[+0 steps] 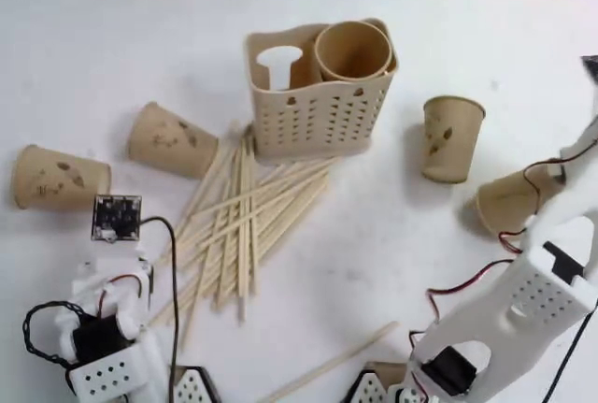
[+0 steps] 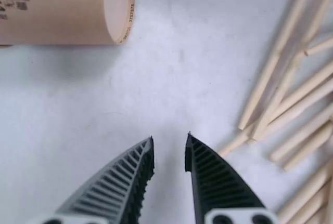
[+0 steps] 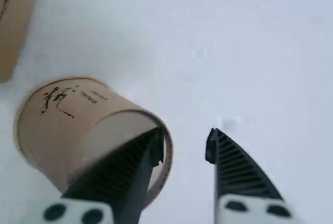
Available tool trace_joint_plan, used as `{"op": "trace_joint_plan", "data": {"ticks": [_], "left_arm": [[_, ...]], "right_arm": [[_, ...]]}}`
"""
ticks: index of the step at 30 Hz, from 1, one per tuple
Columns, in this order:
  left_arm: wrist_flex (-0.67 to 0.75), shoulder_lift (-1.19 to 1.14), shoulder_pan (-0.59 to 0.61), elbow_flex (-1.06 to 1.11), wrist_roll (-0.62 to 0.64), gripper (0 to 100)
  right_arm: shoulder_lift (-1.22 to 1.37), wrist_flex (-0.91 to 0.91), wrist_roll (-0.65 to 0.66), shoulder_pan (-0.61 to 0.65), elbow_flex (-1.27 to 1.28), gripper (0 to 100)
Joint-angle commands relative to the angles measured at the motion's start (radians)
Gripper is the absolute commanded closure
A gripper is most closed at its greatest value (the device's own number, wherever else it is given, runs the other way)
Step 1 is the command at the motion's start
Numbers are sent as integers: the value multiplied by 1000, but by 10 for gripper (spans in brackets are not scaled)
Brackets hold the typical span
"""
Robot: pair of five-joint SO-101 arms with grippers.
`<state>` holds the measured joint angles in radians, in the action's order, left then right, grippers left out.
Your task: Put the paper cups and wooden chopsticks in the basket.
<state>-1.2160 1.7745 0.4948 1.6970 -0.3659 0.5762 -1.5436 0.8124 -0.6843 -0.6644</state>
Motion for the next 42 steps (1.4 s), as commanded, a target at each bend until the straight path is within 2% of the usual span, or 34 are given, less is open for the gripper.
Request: {"op": "trace_joint_plan", "data": {"ticks": [1,5,11,17,21,31,39,42], "left_arm": [[-6,-4,4,0,-12,884],[-6,-4,4,0,-12,884],[-6,-4,4,0,-12,884],[-6,-4,4,0,-12,884],[-6,-4,4,0,-12,884],[-6,-4,2,0,-12,884],[-5,-4,2,0,-12,884],[-6,-4,2,0,-12,884]], "right_arm": [[59,7,18,-54,-120,843],[119,4,66,-99,-227,843],[134,-7,66,-147,-446,843],[131,-107,66,-154,-747,843],[133,-180,66,-131,-790,843],[77,-183,66,-47,-463,843],[-298,-170,72,42,2,843],[-407,-87,127,42,184,842]]}}
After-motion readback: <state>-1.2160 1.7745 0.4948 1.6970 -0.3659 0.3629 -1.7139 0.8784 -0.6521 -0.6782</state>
